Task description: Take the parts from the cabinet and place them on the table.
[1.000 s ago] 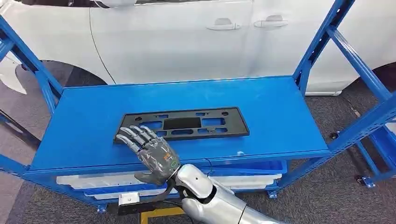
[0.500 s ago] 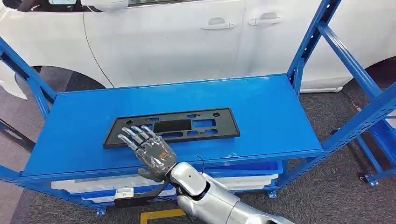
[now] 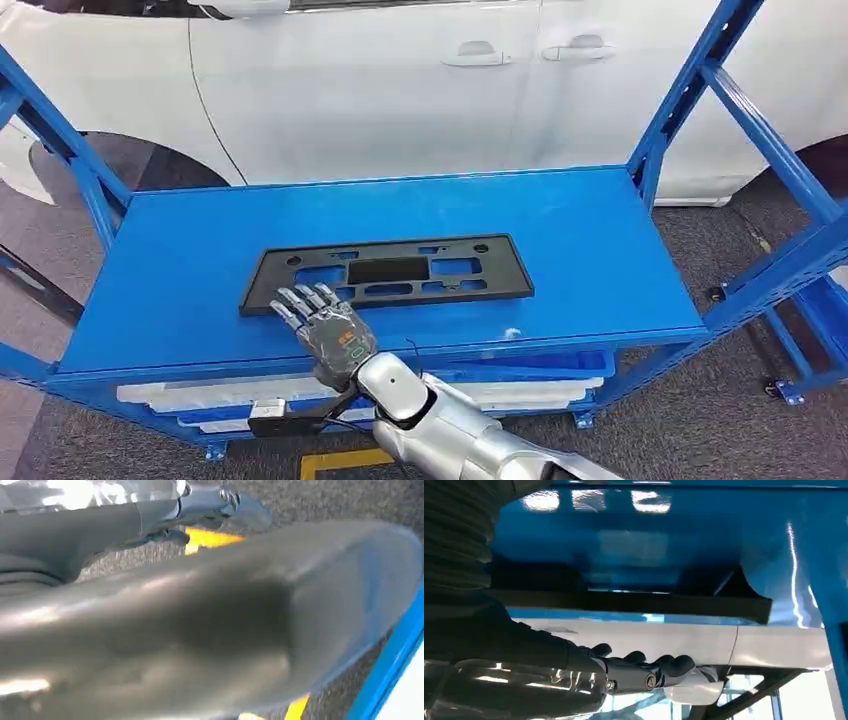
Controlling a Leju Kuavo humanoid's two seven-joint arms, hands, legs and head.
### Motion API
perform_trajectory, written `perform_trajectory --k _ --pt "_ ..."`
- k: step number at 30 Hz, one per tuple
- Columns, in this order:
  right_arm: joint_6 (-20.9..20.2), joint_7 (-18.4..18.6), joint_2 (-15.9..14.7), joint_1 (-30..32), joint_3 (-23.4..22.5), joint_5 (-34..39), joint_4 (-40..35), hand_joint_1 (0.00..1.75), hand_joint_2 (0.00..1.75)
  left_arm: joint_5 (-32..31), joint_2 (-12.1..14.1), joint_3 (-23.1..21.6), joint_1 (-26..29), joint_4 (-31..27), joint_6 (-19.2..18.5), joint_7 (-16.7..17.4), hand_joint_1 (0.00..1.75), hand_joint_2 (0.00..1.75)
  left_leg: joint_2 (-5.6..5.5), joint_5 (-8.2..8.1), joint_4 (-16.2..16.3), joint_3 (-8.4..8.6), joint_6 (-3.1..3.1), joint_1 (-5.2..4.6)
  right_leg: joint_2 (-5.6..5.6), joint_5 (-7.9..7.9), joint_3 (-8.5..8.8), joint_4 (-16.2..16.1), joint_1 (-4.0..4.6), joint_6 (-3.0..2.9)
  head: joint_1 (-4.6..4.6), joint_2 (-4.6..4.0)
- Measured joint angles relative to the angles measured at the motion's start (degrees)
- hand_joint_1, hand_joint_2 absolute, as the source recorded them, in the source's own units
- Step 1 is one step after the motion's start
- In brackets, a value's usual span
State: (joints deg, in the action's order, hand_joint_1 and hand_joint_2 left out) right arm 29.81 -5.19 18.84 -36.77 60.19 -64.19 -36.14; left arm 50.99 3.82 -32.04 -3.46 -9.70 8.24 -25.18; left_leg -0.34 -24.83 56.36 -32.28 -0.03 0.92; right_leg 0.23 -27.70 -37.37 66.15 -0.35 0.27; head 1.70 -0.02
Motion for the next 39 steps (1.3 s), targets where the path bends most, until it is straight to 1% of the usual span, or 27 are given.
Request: perform_trajectory --k 1,2,5,7,8,11,12,13,14,16,17,18,21,22,23,24,26,27,28,29,31,32,33,36,37,38,39 --pt "0.02 0.71 0.15 -0.48 0.2 0.11 0.77 0.0 1.75 -0.11 -0.02 -0.16 -0.07 0.0 0.0 0.0 0.0 0.0 -0.02 -0.22 0.26 0.0 -0.22 0.0 -0.07 2.22 2.64 -5.51 0.02 -0.35 0.0 0.0" --pt "0.02 1.21 0.24 -1.05 0.37 0.22 1.64 0.0 1.75 -0.17 -0.02 -0.33 -0.16 0.0 0.02 0.02 0.0 0.0 -0.04 -0.52 0.76 -0.21 -0.62 -0.45 -0.14 1.89 3.71 -8.13 0.28 -0.59 0.0 0.0" --pt "0.22 1.58 0.44 -1.66 0.5 0.63 3.65 0.0 1.75 -0.33 0.0 -0.44 -0.2 0.0 0.13 0.17 0.0 0.0 0.03 -0.55 0.57 -0.23 -1.58 -0.18 0.07 2.03 3.44 -8.03 0.63 -1.36 0.05 0.0" --pt "0.26 1.6 0.68 -1.84 0.61 0.79 4.36 0.0 1.75 -0.35 0.02 -0.46 -0.25 0.0 0.13 0.2 0.0 0.0 0.08 -1.03 1.08 -0.35 -2.27 -0.02 -0.08 2.46 3.76 -8.66 0.06 -2.03 0.07 0.0" --pt "0.33 1.84 0.88 -2.06 0.66 0.81 4.73 0.0 1.75 -0.33 0.02 -0.46 -0.26 0.0 0.13 0.22 0.0 0.0 0.09 -2.62 3.12 -1.2 -2.49 -0.04 -0.08 2.44 3.79 -8.67 -0.01 -2.26 0.15 0.0" --pt "1.42 3.22 1.09 -2.17 0.75 0.92 6.73 0.0 1.75 -0.35 0.09 -0.5 -0.37 0.0 0.22 0.5 0.0 0.0 0.09 -8.59 16.11 -7.37 -3.15 0.17 -0.22 2.37 3.74 -8.65 0.14 -2.49 0.13 0.0" --pt "2.38 3.37 1.09 -2.18 0.72 1.03 7.61 0.0 1.75 -0.35 0.09 -0.59 -0.24 0.0 0.24 0.59 0.0 0.0 0.09 -8.97 18.83 -8.78 -3.19 0.22 -0.21 2.37 3.75 -8.64 0.16 -2.48 0.13 0.0" --pt "3.12 3.57 1.18 -2.23 0.66 0.98 8.31 0.0 1.75 -0.44 0.09 -0.72 -0.22 0.0 0.26 0.68 0.0 0.0 0.09 -7.92 18.26 -8.61 -3.15 0.22 -0.19 2.36 3.84 -8.64 0.16 -2.47 0.15 0.0" --pt "3.81 3.83 1.29 -2.3 0.46 0.76 9.08 0.0 1.75 -0.52 0.09 -0.88 -0.23 0.0 0.3 0.7 0.0 0.0 0.09 -5.69 14.93 -7.04 -3.03 0.21 -0.16 2.33 3.98 -8.64 0.15 -2.43 0.13 0.0" --pt "5.07 4.24 1.57 -2.37 -0.54 0.16 10.19 0.0 1.75 -0.57 0.33 -1.18 -0.34 0.0 0.35 0.89 0.0 0.0 0.09 -0.87 4.16 -1.56 -2.44 0.2 -0.13 2.28 4.3 -8.65 0.16 -2.3 0.13 0.0" --pt "5.58 4.42 1.71 -2.38 -1.2 -0.22 10.54 0.0 1.75 -0.61 0.53 -1.45 -0.54 0.0 0.37 1.01 0.0 0.0 0.09 -0.79 0.32 0.2 -2.02 0.06 -0.17 2.28 4.38 -8.65 0.25 -2.09 0.13 0.0" --pt "6.1 4.51 1.73 -2.39 -1.95 -0.53 10.89 0.0 1.75 -0.66 0.55 -1.64 -0.79 0.0 0.37 1.16 0.0 0.0 0.13 -1.01 0.1 0.26 -1.62 -0.34 -0.16 2.11 4.35 -8.68 0.47 -1.57 0.04 0.0" --pt "7.13 4.42 1.73 -2.39 -4.76 -1.14 11.76 0.0 1.75 -0.66 0.77 -1.93 -1.03 0.0 0.46 1.25 0.0 0.0 0.14 -0.85 -0.12 0.11 -0.78 -0.69 -0.11 2.45 4.42 -9.23 0.16 -0.35 0.13 0.0" --pt "7.32 4.24 1.73 -2.39 -5.57 -1.12 11.94 0.0 1.75 -0.63 0.74 -2.01 -1.06 0.0 0.52 1.25 0.0 0.0 0.12 0.23 -1.1 0.65 -0.01 0.11 -0.13 2.62 4.38 -8.86 0.36 -0.08 0.09 0.0" --pt "7.45 4.07 1.71 -2.46 -6.41 -1.11 12.23 0.0 1.75 -0.57 0.74 -2.14 -1.11 0.0 0.54 1.22 0.0 0.0 0.36 0.77 -1.53 0.48 0.19 0.03 -0.16 1.23 3.65 -7.37 0.21 0.21 0.0 0.0" --pt "7.56 3.81 1.71 -2.61 -7.49 -1.11 12.46 0.0 1.75 -0.5 0.74 -2.25 -1.09 0.0 0.59 1.16 0.0 0.0 0.43 1.23 -1.49 0.04 0.64 0.05 -0.14 -1.48 1.97 -4.08 0.08 0.41 -0.15 0.0" --pt "7.85 2.82 1.71 -2.82 -9.69 -0.98 12.71 0.0 1.75 -0.46 0.74 -2.41 -1.05 0.0 0.74 1.01 0.0 0.0 0.46 1.88 -1.41 -1.19 0.61 0.03 -0.15 -6.78 -2.41 5.54 -0.14 0.78 -0.11 0.0" --pt "7.98 2.19 1.71 -3.02 -10.69 -0.94 12.68 0.0 1.75 -0.33 0.74 -2.47 -1.04 0.0 0.74 0.98 0.0 0.0 0.44 2.27 -1.31 -1.79 0.52 0.03 -0.16 -7.96 -3.71 8.81 -0.21 0.92 -0.13 0.0" --pt "8.2 1.08 1.71 -3.27 -11.84 -0.46 12.57 0.0 1.75 -0.31 0.74 -2.64 -0.97 0.0 0.81 0.98 0.0 0.0 0.42 2.62 -1.21 -2.27 0.39 0.05 -0.17 -7.61 -3.42 8.99 -0.35 0.96 -0.13 0.0" --pt "8.61 0.53 1.71 -3.91 -12.94 0.0 12.09 0.0 1.75 -0.13 0.72 -2.84 -0.88 0.0 0.85 0.96 0.0 0.0 0.35 2.87 -1.01 -2.72 0.14 0.05 -0.19 -6.16 -1.59 6.21 -0.51 0.98 -0.13 0.0" --pt "8.66 -0.23 1.71 -6.22 -15.03 0.54 11.29 0.0 1.75 -0.09 0.57 -3.06 -0.7 0.0 0.89 0.92 0.0 0.0 0.35 3.14 -0.06 -3.58 -0.38 0.12 -0.24 -2.57 4.72 -4.04 -0.65 0.83 -0.13 0.0" --pt "8.7 -0.48 1.71 -7.28 -15.85 0.72 10.85 0.0 1.75 -0.07 0.55 -3.13 -0.71 0.0 0.89 0.87 0.0 0.0 0.4 3.05 0.71 -4.0 -0.72 0.13 -0.33 -1.95 6.88 -8.08 -0.64 0.53 -0.15 0.0" --pt "8.63 -1.31 1.73 -7.73 -16.39 1.64 10.17 0.0 1.75 0.0 0.55 -3.17 -0.71 0.0 0.89 0.81 0.0 0.0 0.37 2.79 1.26 -4.16 -1.24 -0.34 -0.19 -1.68 6.72 -7.96 -0.33 0.11 -0.11 0.0" --pt "4.41 -7.11 1.73 -7.48 -18.64 9.62 6.75 0.0 1.75 0.2 0.46 -3.26 -0.59 0.0 0.89 0.74 0.0 0.0 0.38 3.28 0.73 -3.95 -2.35 0.08 -0.11 -1.18 6.52 -7.59 0.07 -1.25 -0.09 0.0" --pt "2.81 -8.24 1.73 -7.31 -19.18 12.05 5.18 0.0 1.75 0.24 0.46 -3.28 -0.5 0.0 0.87 0.7 0.0 0.0 0.38 3.38 0.87 -4.06 -2.59 0.17 -0.15 -0.73 6.58 -7.96 -0.24 -1.77 -0.15 0.0" --pt "1.07 -9.13 1.73 -7.08 -19.58 13.6 3.56 0.0 1.75 0.28 0.46 -3.3 -0.45 0.0 0.87 0.66 0.0 0.0 0.39 2.4 1.84 -4.6 -2.79 0.28 -0.21 -0.51 6.6 -8.06 -0.33 -2.09 -0.07 0.0" --pt "-0.29 -9.61 1.79 -6.95 -19.91 14.65 2.12 0.0 1.75 0.37 0.44 -3.3 -0.45 0.0 0.85 0.63 0.0 0.0 0.4 0.41 4.69 -5.8 -3.0 0.32 -0.23 -0.44 6.54 -8.05 -0.33 -2.27 0.0 0.0"
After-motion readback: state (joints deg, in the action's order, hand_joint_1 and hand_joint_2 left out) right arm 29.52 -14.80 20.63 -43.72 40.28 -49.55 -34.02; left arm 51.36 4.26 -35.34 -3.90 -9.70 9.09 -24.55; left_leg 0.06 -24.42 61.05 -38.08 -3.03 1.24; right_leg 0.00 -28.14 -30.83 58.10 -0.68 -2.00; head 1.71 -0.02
